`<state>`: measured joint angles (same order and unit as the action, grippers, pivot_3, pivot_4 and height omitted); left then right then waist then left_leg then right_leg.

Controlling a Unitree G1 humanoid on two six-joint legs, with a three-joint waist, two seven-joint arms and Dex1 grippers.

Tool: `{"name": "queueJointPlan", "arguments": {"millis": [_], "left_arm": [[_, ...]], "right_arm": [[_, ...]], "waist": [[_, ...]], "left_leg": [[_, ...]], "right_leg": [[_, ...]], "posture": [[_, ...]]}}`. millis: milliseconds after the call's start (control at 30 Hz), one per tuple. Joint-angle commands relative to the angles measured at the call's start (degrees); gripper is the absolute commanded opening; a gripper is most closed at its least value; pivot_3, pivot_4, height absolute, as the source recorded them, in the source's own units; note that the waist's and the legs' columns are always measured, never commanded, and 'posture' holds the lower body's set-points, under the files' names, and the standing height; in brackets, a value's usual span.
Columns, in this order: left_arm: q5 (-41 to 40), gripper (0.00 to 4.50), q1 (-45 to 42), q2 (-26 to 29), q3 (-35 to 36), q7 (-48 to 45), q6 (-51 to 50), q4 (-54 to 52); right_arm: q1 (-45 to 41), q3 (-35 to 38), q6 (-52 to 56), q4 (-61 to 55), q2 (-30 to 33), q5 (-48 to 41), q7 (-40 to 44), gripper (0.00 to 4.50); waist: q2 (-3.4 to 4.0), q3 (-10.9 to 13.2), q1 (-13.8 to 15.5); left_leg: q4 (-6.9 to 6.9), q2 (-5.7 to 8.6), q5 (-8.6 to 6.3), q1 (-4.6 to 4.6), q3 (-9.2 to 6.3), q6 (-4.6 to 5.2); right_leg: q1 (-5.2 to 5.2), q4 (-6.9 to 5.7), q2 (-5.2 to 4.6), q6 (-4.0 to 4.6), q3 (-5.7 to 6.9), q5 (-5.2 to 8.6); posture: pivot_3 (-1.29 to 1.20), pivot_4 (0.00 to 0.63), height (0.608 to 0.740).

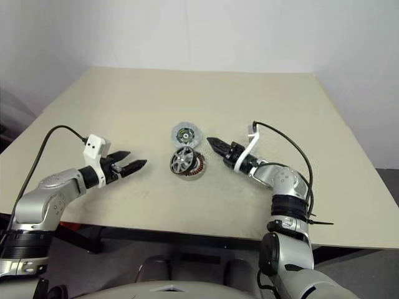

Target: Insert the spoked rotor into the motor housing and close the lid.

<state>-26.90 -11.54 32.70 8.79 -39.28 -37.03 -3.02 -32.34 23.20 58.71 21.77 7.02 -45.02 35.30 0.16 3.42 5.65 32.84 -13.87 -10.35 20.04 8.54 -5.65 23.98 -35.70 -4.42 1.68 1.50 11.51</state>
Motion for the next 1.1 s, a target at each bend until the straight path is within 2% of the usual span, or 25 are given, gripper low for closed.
{"name": "queueJointPlan", "arguments": {"millis": [33,133,233,333,433,467,600,833,1100], "left_arm": [[-0.3,4.50,-1.4,0.2,0.3,-0.4,0.4,-1.0],[-0.3,4.50,-1.3,0.2,0.3,-0.5,0.4,-1.0],[-0.2,4.50,-1.4,0.2,0.2,-0.5,0.4,-1.0],[-0.2,4.50,-1.6,0.1,0.0,-0.4,0.4,-0.9],[-0.1,4.50,-1.7,0.0,-0.1,-0.4,0.4,-0.8],[-0.1,4.50,-1.8,0.0,-0.2,-0.5,0.4,-0.7],[0.0,4.50,-2.0,-0.1,-0.2,-0.4,0.5,-0.5],[-0.1,4.50,-1.2,0.0,0.2,-0.1,0.3,-1.3],[-0.2,4.50,-1.1,-0.1,0.4,0.3,0.3,-1.5]], "right_arm": [[-1.7,-2.4,-6.9,-0.7,1.4,1.5,4.7,1.73],[-3.6,-3.8,-9.9,-1.8,1.9,1.6,7.2,1.73],[-4.5,-9.0,-13.8,-4.0,3.0,5.1,10.4,1.73],[-6.1,-15.7,-17.2,-4.2,4.5,10.1,12.7,1.18],[-7.0,-21.7,-20.1,-4.6,5.0,14.3,15.1,0.12],[-7.3,-23.7,-20.7,-5.0,4.8,15.4,15.7,0.02],[-8.3,-29.4,-20.9,-8.7,3.7,17.4,17.4,0.02],[-8.6,-34.7,-17.8,-15.6,3.3,17.7,18.4,0.02],[-7.5,-38.0,-19.1,-7.7,2.7,23.1,16.0,0.02]], "waist": [[0.00,0.0,0.0],[0.00,0.0,-0.1],[-0.01,0.0,-0.2],[-0.01,0.0,-0.2],[-0.02,0.0,-0.1],[-0.02,0.0,-0.2],[-0.02,0.0,-0.2],[-0.05,0.0,-0.2],[-0.12,-0.1,-0.2]], "left_leg": [[0.00,0.00,0.00,0.00,0.00,0.00],[0.00,0.00,0.00,0.00,0.00,0.01],[0.02,0.00,0.00,0.00,0.00,0.01],[0.02,-0.01,0.00,0.00,0.00,0.02],[0.04,-0.01,-0.01,0.01,0.00,0.03],[0.04,-0.01,-0.01,0.01,-0.01,0.04],[0.10,-0.02,-0.05,0.03,-0.01,0.10],[0.14,-0.02,-0.07,0.01,-0.02,0.15],[0.15,-0.02,-0.07,0.00,-0.03,0.14]], "right_leg": [[0.00,0.00,0.00,0.00,0.00,0.00],[0.00,-0.01,0.00,0.00,0.00,0.00],[0.00,-0.02,0.00,0.02,0.00,-0.01],[0.00,-0.02,0.01,0.02,0.00,-0.01],[0.00,-0.02,0.01,0.02,0.01,-0.01],[0.00,-0.01,0.01,0.02,0.01,-0.01],[0.00,-0.02,0.01,0.02,0.01,-0.01],[-0.01,-0.02,0.01,0.02,0.00,-0.01],[-0.05,-0.04,0.01,0.02,0.00,-0.01]], "posture": [[0.00,0.000,0.740],[0.00,0.000,0.740],[0.00,0.000,0.740],[0.00,0.000,0.740],[0.00,0.000,0.740],[0.00,0.000,0.740],[0.00,0.000,0.740],[0.00,0.000,0.740],[0.00,0.000,0.740]]}}
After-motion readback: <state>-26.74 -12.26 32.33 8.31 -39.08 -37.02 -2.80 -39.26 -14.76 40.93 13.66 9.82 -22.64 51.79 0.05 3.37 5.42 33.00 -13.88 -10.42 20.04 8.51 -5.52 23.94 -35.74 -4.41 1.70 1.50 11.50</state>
